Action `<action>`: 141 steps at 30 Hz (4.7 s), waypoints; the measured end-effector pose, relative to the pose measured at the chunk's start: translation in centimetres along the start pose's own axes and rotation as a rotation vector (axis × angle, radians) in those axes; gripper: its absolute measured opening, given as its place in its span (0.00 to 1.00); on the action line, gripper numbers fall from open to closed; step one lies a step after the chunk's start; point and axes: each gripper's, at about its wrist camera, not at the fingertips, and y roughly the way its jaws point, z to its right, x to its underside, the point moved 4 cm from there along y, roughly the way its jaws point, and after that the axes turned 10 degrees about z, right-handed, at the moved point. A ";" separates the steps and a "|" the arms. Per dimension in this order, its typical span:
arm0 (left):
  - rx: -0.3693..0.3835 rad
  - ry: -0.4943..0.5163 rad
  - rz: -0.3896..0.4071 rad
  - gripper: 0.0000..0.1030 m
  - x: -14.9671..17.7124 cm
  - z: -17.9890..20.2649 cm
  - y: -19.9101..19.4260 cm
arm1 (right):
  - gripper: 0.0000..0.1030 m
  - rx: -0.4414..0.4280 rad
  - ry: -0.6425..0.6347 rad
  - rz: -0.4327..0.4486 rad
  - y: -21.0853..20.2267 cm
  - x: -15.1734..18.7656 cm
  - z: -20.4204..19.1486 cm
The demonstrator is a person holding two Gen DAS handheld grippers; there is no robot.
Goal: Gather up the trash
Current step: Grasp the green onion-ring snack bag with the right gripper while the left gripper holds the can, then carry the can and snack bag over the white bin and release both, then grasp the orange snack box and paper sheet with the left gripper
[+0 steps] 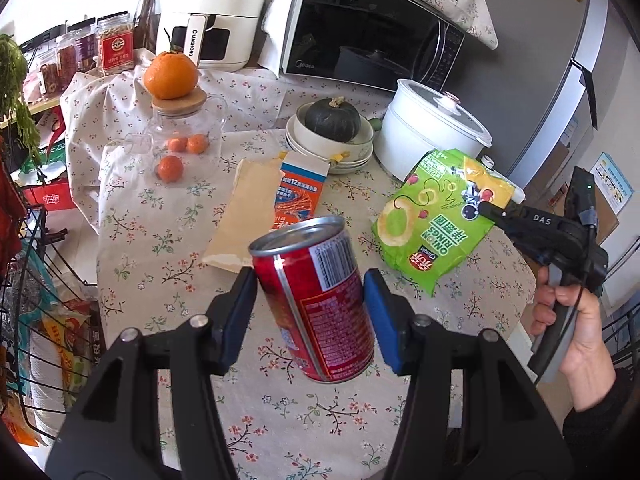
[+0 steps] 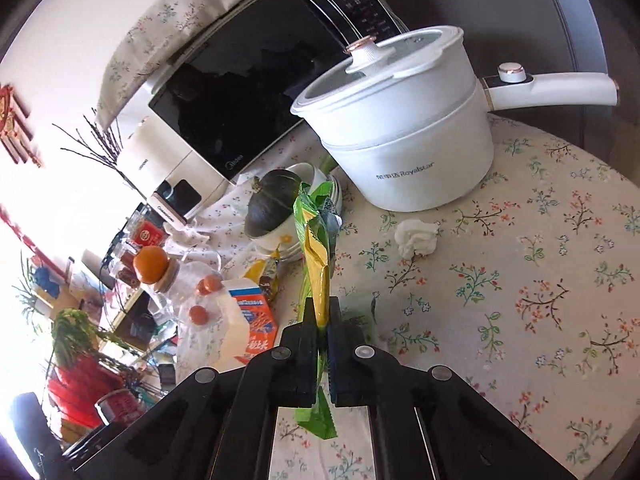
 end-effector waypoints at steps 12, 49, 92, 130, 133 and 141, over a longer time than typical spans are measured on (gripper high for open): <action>0.079 0.075 0.002 0.55 1.1 4.7 0.0 | 0.04 0.036 -0.091 0.037 -11.0 0.4 0.7; 0.446 0.474 -0.097 0.55 13.9 28.5 1.9 | 0.04 0.467 -0.109 0.016 -29.1 5.5 20.8; 0.439 0.621 -0.175 0.73 19.6 32.8 6.6 | 0.59 0.560 -0.038 -0.057 -28.4 6.2 24.7; -0.131 0.330 -0.096 0.94 6.3 4.9 7.2 | 0.82 0.497 -0.374 -0.125 -14.4 5.5 8.0; -0.200 0.347 -0.102 0.94 6.1 1.8 8.7 | 0.82 0.483 -0.391 -0.147 -12.9 6.1 7.0; -0.322 0.496 -0.107 0.94 6.0 -2.5 11.9 | 0.82 0.487 -0.406 -0.173 -11.1 6.6 6.5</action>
